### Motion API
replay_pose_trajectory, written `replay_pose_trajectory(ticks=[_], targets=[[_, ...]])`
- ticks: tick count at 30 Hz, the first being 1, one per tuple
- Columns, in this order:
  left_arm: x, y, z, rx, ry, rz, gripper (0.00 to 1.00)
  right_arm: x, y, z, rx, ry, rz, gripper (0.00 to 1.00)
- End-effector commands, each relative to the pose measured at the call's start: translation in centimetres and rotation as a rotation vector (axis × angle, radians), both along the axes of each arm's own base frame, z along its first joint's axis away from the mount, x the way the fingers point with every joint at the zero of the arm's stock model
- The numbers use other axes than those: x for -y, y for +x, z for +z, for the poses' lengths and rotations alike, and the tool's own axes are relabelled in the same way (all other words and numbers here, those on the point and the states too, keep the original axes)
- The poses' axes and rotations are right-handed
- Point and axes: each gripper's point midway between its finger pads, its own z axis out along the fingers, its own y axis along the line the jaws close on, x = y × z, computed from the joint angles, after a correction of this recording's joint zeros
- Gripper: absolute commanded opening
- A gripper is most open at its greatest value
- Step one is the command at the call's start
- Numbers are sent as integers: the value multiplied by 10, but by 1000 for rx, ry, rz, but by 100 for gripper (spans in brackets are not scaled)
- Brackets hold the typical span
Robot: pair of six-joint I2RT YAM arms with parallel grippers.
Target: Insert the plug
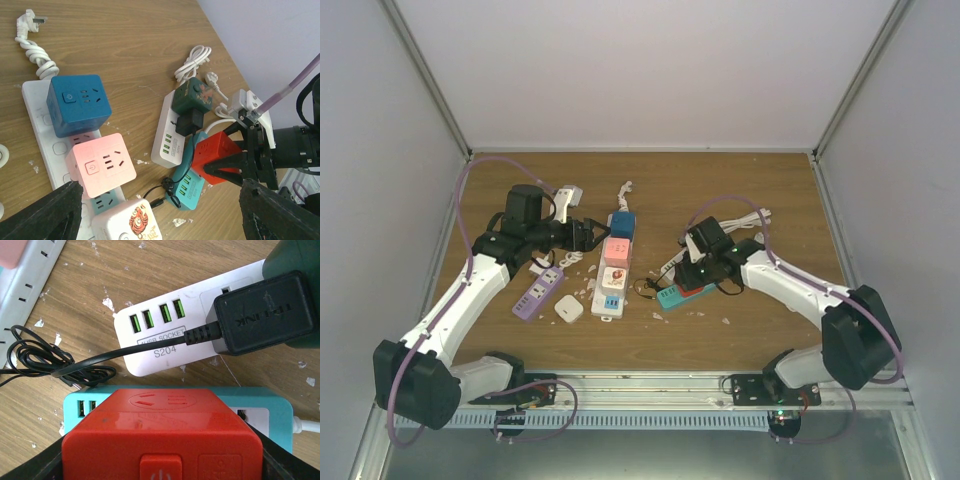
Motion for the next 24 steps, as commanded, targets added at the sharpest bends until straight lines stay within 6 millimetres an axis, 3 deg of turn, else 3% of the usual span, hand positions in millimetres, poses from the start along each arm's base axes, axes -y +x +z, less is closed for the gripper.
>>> replay_pose_trajectory(ticks=[1,6,13,24], targets=[[2,4,4,34,7,-5,85,6,1,-3,-29,-42,-19,22],[3,5,4,32,7,-5,85,15,4,1,-28,-91,-55,22],[3,4,4,29,7,-8,85,12,10,22,34,-44,-64,22],[3,5,3,29,7,-6,85,14,5,14,15,-40,-87,23]])
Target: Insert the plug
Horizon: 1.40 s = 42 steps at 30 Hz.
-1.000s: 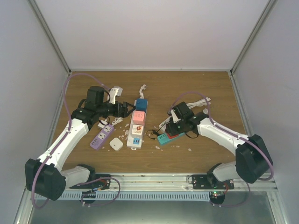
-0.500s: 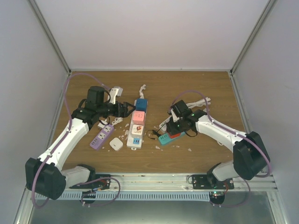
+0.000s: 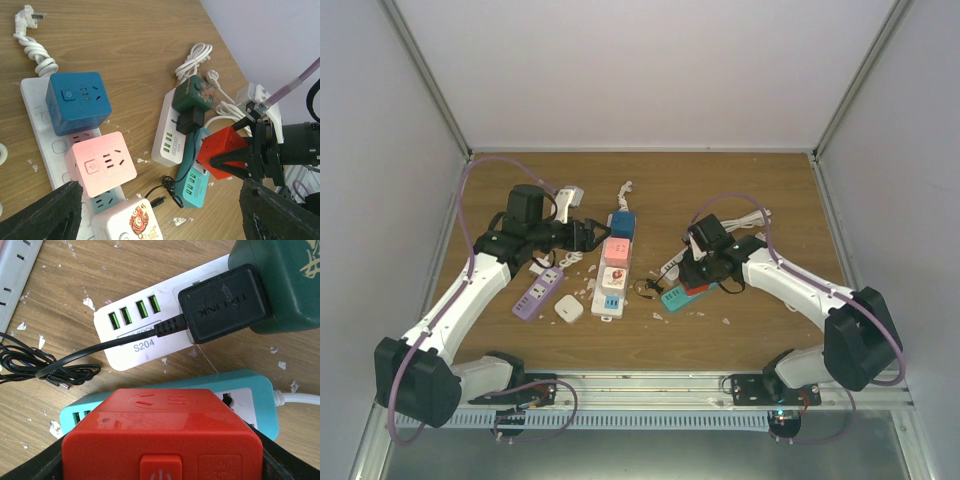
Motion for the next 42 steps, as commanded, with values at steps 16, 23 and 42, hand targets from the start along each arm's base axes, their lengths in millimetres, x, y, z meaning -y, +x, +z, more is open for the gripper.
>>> replay_pose_trajectory(ticks=[16,23,42], targets=[[1,5,3,31,7,-3,85,7,-20,-21,-76,22,-46,23],[3,5,3,25,4,-7,85,11,-24,-12,-69,30,-73,23],[3,4,5,25,-1,-11,85,-70,-40,-15,-58,156,108,22]])
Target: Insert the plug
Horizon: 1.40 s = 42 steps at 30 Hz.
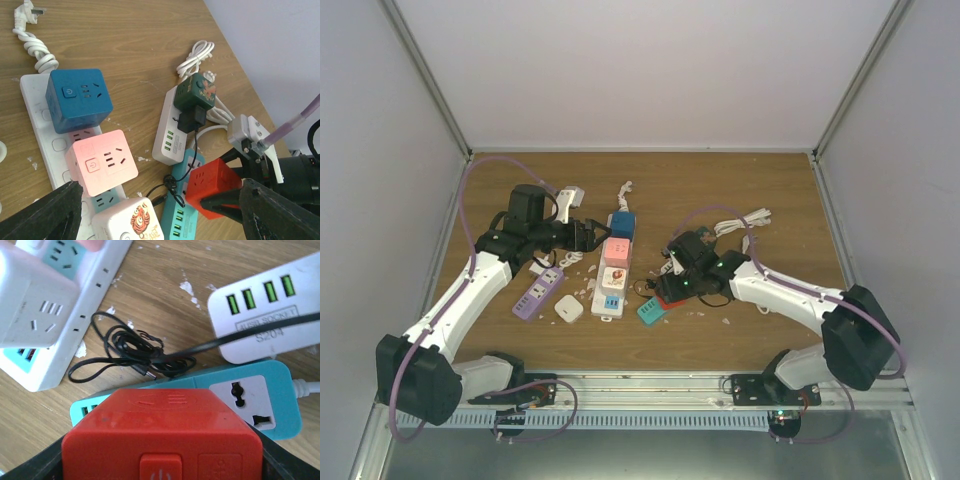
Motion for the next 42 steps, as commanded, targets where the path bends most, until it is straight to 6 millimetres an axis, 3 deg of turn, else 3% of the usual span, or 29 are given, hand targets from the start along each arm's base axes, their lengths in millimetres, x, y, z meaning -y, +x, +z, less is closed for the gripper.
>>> replay_pose_trajectory(ticks=[1,7,13,22,35,42], targets=[[2,2,9,40,-3,-10,85,-15,-1,-2,29,10,102,23],[1,1,10,45,0,-7,85,-18,6,26,168,21,291,30],[0,0,9,46,2,-3,85,-13,7,33,216,17,374,31],[0,1,8,41,4,-2,85,-18,-1,20,170,36,418,31],[-1,2,5,36,12,4,85,-13,7,5,129,-26,370,31],[-2,6,2,34,31,9,85,-14,1,-19,32,-58,350,30]])
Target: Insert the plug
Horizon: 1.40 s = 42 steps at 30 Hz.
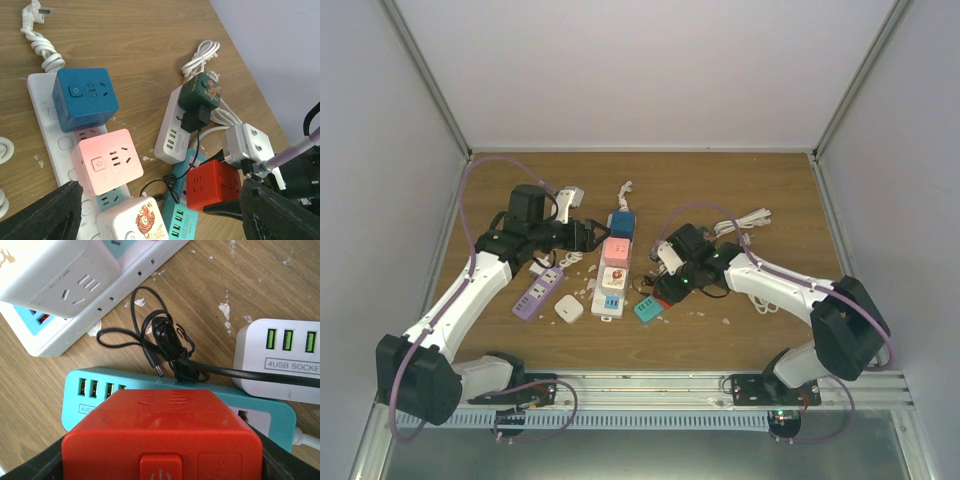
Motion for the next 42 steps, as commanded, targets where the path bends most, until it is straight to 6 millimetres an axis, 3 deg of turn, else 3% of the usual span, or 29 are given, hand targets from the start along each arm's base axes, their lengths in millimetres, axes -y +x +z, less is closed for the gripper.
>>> replay_pose_trajectory(ticks=[1,10,19,23,34,42], targets=[[0,4,5,38,17,-5,85,0,-4,-20,-55,-36,-22,30],[1,5,3,32,13,-6,85,3,-9,-43,-118,-137,-79,31],[0,4,4,33,14,-1,86,9,-1,-38,-116,-177,-228,34],[1,5,4,33,12,-4,85,3,-8,-38,-102,-182,-189,35],[0,4,5,37,13,-1,85,23,-14,-77,-87,-364,-221,33],[0,4,4,31,12,1,85,31,-24,-94,-78,-436,-223,30]])
